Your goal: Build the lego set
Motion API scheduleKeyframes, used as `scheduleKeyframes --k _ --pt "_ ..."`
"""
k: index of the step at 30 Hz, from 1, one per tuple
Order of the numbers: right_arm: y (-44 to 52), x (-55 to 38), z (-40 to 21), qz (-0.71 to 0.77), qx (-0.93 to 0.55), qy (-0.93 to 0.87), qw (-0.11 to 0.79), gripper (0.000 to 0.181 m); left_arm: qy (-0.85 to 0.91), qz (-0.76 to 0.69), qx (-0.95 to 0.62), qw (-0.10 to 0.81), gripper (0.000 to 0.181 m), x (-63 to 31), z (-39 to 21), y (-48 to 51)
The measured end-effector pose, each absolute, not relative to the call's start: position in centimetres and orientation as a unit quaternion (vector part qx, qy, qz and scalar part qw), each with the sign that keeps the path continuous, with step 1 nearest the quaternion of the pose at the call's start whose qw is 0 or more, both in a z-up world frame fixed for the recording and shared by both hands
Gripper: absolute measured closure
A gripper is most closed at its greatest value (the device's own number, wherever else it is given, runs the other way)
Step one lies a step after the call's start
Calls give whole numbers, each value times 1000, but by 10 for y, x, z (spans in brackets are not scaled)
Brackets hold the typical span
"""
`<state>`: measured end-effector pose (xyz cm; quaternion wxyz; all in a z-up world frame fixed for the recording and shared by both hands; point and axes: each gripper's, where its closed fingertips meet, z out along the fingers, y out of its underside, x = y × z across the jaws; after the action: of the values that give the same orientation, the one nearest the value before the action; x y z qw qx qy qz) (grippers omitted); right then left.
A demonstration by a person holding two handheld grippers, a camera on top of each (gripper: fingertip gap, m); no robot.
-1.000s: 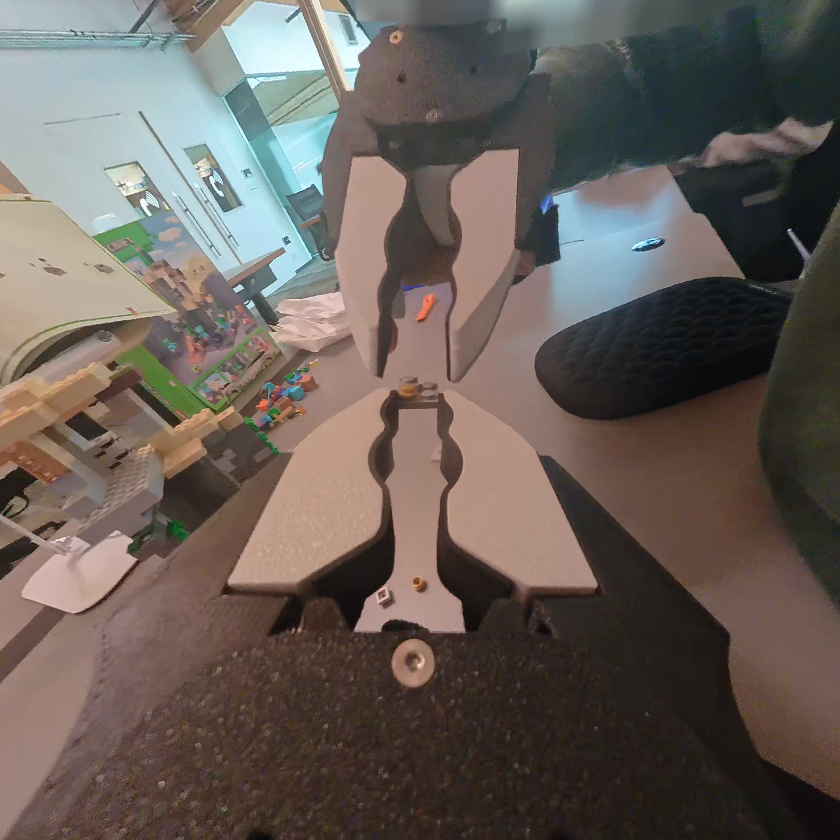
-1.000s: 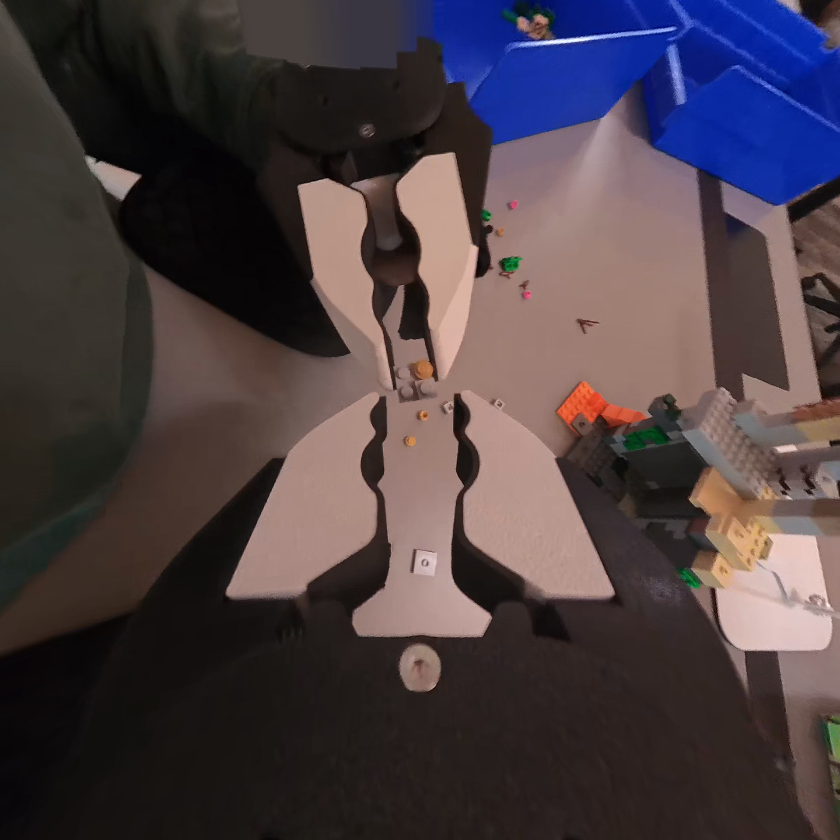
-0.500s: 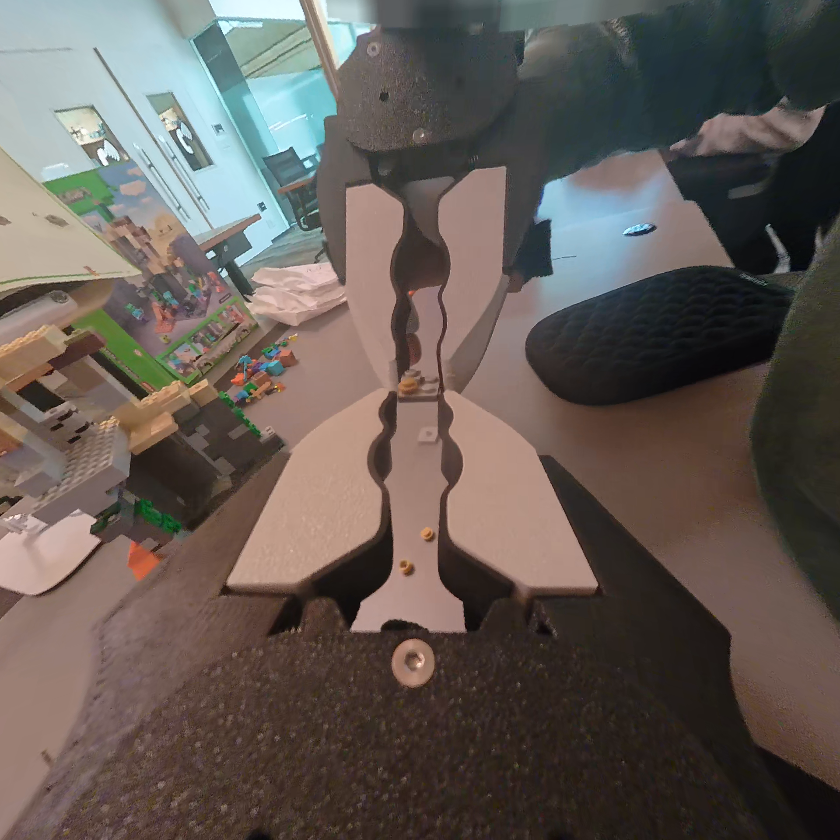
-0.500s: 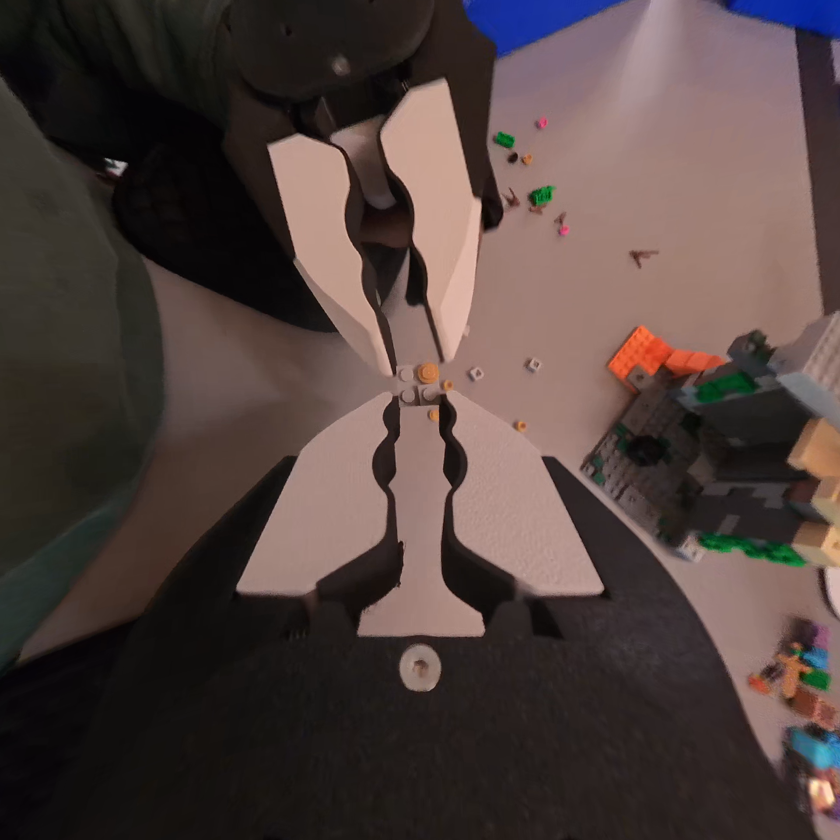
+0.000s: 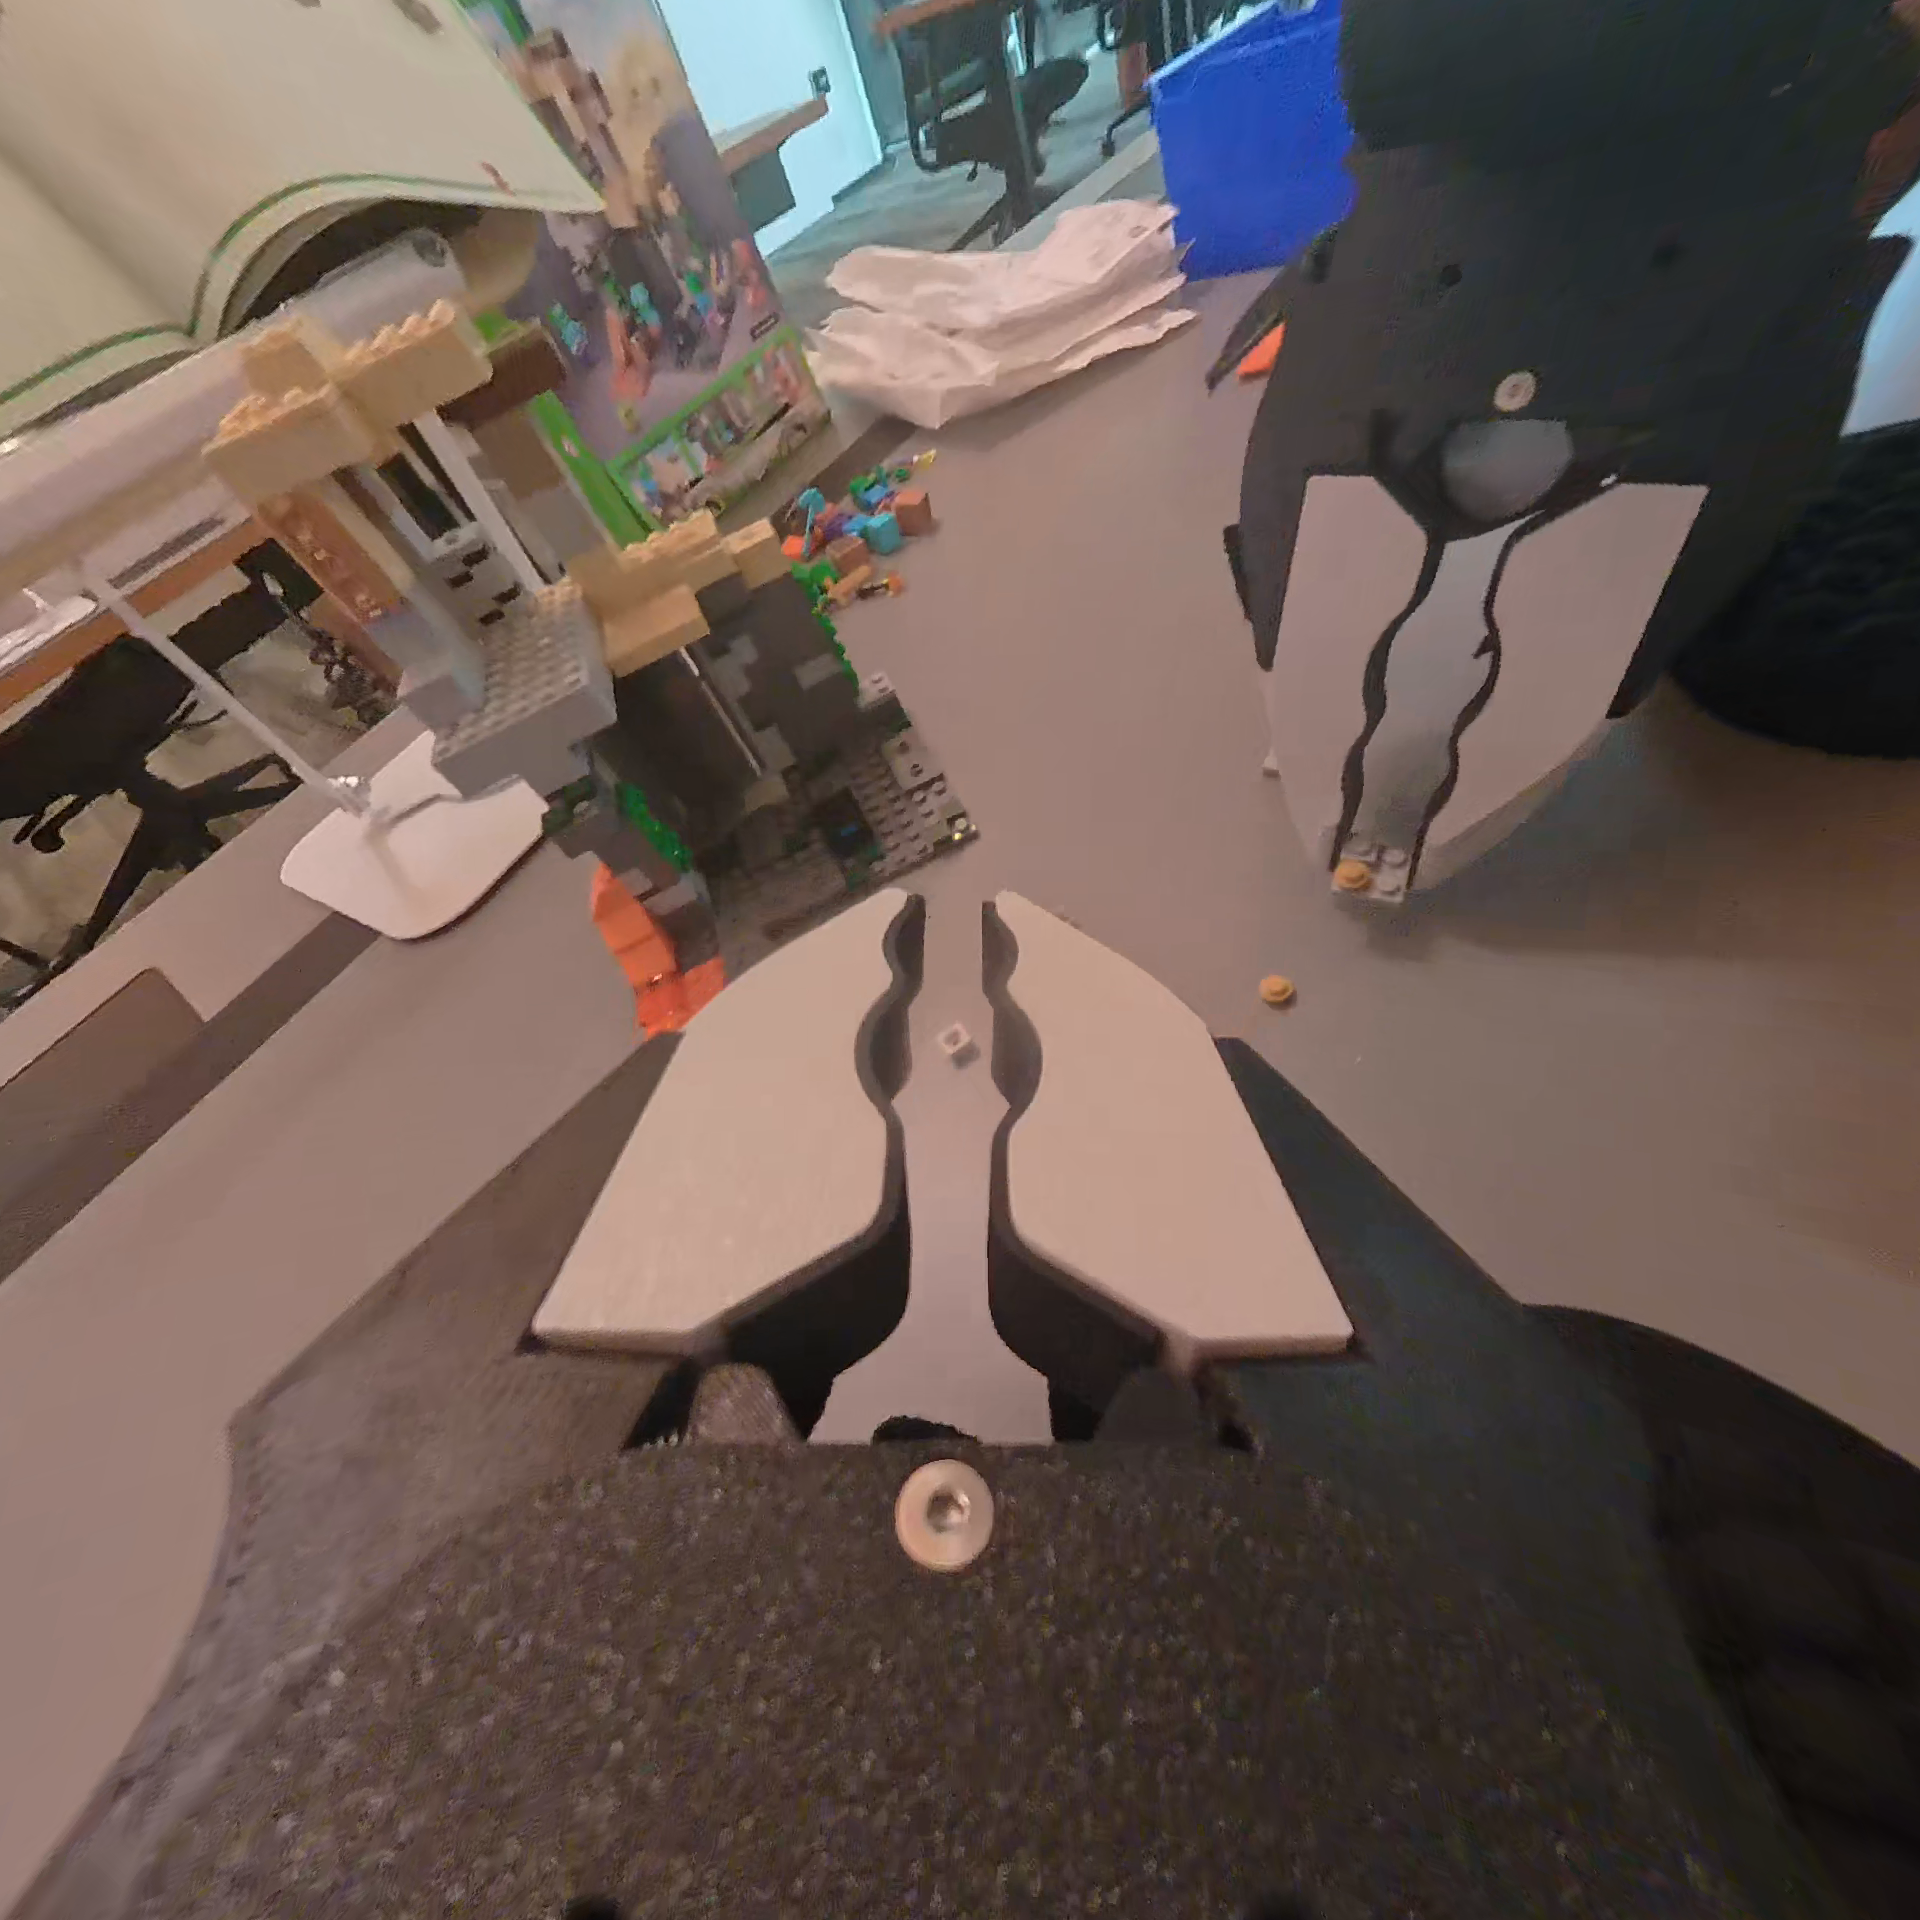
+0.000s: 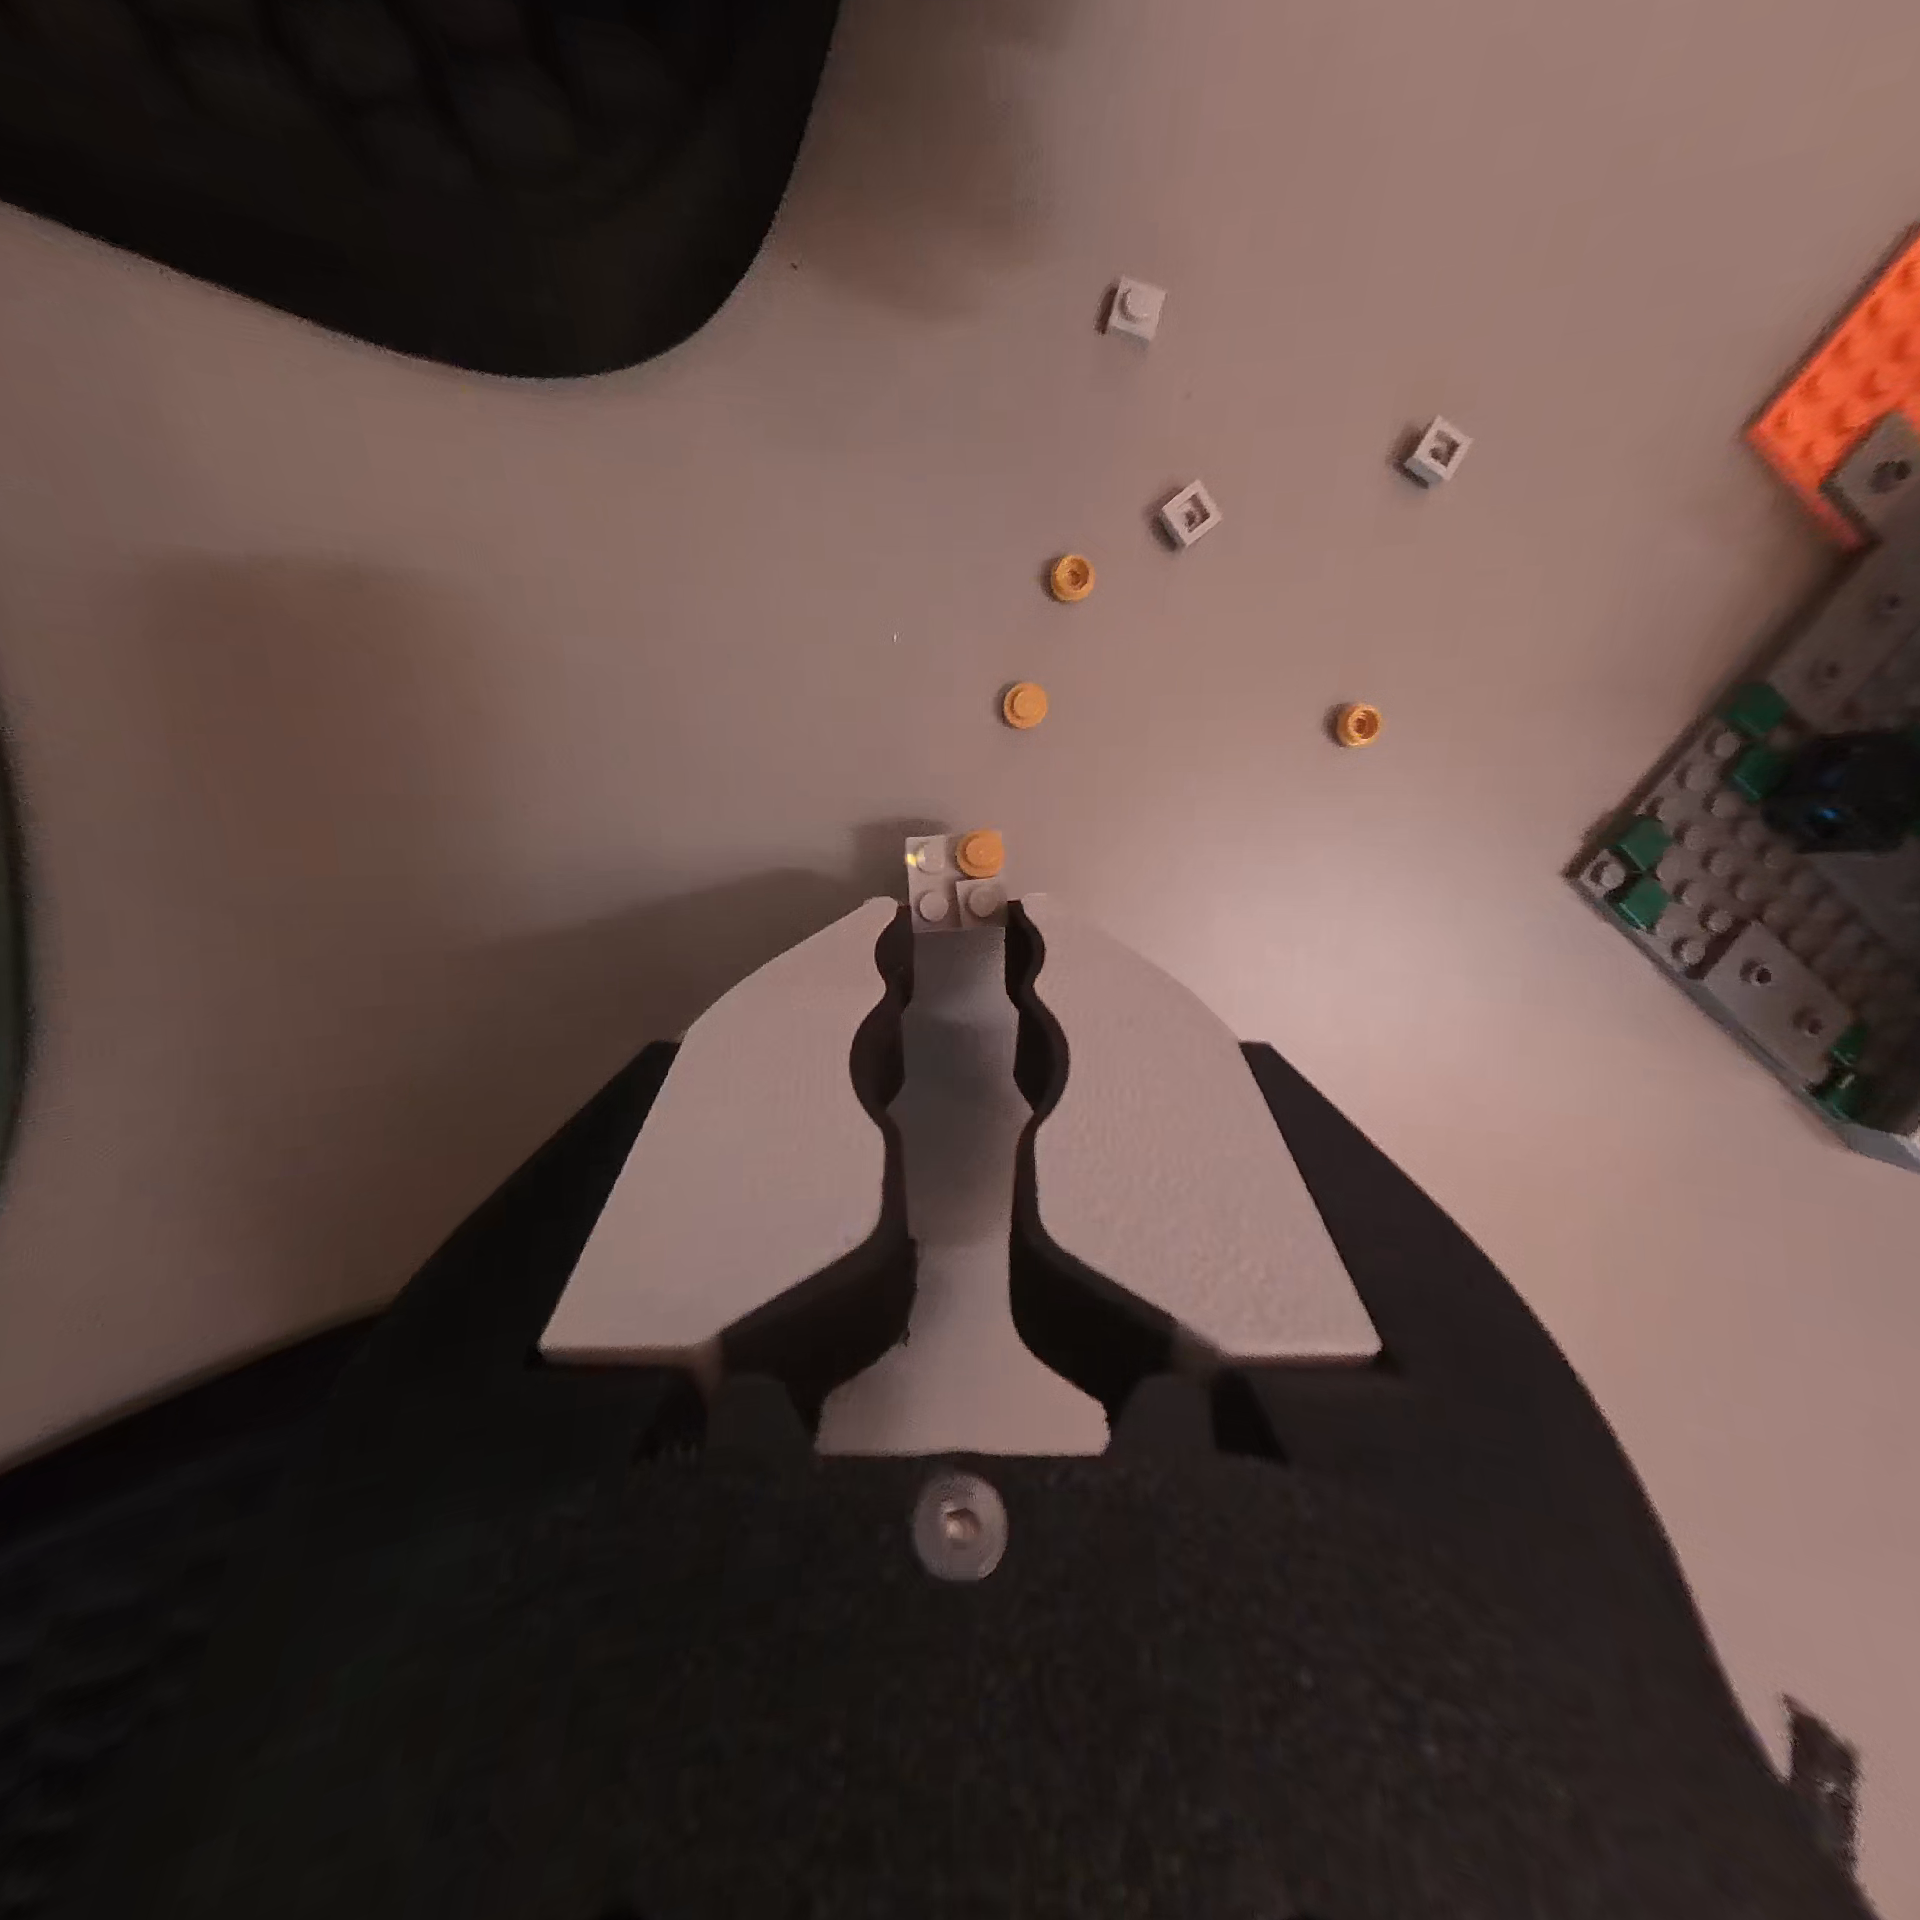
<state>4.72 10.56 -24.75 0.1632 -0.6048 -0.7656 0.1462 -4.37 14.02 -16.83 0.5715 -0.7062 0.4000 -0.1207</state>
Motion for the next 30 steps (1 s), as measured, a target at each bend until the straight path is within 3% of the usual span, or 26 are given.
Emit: scheduleKeyframes --k 1,22,30 --pt "106 47 -249 143 -603 -768 161 165 400 -117 -711 567 171 -45 -171 141" --pt "99 45 -250 172 -601 -769 135 159 426 -110 -719 537 172 -35 -189 137" --pt "120 40 -211 223 -625 -717 212 148 427 -111 -721 534 172 -34 -192 137"
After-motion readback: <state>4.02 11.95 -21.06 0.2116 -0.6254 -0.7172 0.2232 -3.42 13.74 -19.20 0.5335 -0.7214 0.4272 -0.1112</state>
